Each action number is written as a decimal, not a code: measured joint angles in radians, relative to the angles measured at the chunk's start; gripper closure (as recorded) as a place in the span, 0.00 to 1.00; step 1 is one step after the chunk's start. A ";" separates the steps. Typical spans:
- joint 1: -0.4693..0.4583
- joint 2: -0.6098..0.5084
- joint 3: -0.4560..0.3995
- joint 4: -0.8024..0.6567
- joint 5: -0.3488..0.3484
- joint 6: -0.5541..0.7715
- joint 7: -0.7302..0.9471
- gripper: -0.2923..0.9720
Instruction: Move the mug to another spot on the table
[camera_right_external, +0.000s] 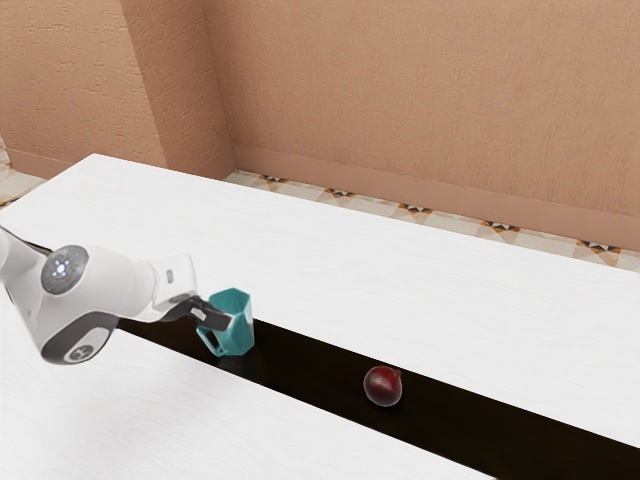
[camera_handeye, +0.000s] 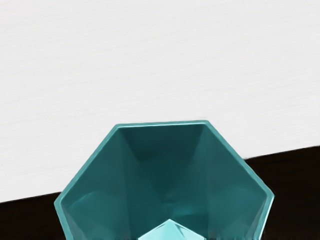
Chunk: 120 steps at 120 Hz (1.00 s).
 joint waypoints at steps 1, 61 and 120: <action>-0.001 -0.001 0.000 -0.002 0.002 0.000 0.000 0.25; -0.132 -0.168 -0.014 0.457 0.466 -0.026 -0.167 0.23; -0.218 0.132 -0.068 0.999 0.335 -0.038 -0.285 0.23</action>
